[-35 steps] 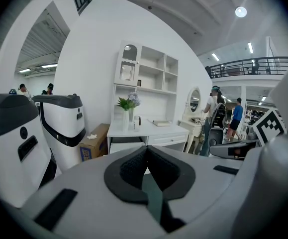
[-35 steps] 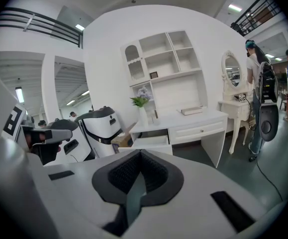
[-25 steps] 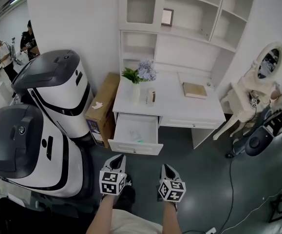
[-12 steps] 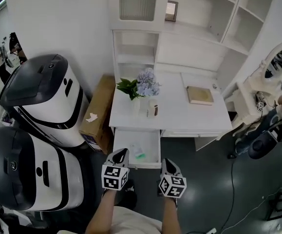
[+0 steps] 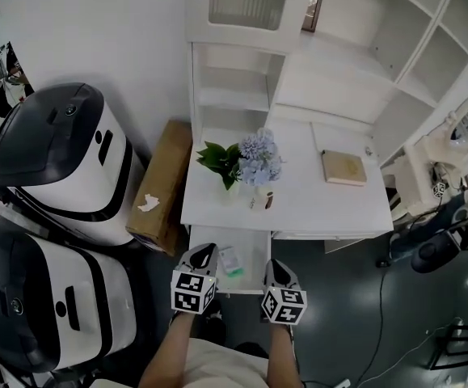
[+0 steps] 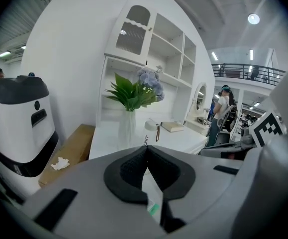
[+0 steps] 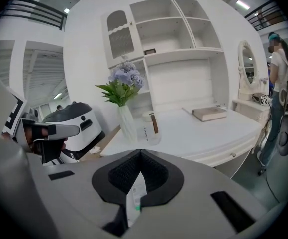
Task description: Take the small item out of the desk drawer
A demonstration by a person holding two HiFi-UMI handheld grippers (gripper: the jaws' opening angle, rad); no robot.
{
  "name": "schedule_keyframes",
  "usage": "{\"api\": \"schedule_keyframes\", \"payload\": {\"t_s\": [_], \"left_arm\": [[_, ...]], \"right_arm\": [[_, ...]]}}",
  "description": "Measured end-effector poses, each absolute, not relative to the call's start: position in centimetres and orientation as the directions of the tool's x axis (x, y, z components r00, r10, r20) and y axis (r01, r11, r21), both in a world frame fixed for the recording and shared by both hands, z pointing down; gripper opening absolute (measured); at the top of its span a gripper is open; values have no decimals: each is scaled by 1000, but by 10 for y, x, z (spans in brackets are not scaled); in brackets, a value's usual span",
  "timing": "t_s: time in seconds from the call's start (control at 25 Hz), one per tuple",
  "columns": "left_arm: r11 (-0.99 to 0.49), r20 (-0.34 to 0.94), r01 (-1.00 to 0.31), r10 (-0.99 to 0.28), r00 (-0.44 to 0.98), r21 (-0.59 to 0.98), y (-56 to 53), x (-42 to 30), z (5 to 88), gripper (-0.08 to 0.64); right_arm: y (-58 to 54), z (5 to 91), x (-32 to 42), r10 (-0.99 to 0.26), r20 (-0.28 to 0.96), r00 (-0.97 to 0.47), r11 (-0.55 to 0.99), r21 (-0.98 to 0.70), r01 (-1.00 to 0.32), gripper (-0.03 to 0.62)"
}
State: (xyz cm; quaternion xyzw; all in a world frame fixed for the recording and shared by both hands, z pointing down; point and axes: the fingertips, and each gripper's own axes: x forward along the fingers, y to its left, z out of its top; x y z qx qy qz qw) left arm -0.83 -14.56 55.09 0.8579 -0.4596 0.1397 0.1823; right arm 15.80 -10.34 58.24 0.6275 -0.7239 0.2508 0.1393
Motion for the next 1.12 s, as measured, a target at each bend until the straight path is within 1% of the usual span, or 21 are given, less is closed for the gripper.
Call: {"api": "schedule_keyframes", "payload": {"t_s": [0.28,0.48,0.76,0.92,1.12], "left_arm": [[-480,446,-849,-725,525,219,-152,-18,575,15],[-480,473,-857,-721,507,188,-153,-26,582,15],[-461,491,-866,-719,493,195,-154,-23,589,15],[-444,484,-875,-733,479,193,-158,-23,591,15],[-422,484,-884,-742,463,199,-156,-20,592,15]], "right_arm": [[-119,618,144,-780,591,-205,126,-173,-977,18],[-148,640,136,-736,628,-254,203,-153,-967,20],[-169,673,111,-633,698,-334,324,-153,-933,18],[-175,687,106,-609,722,-329,341,-136,-930,20],[-170,720,99,-531,783,-324,386,-118,-915,20]]}}
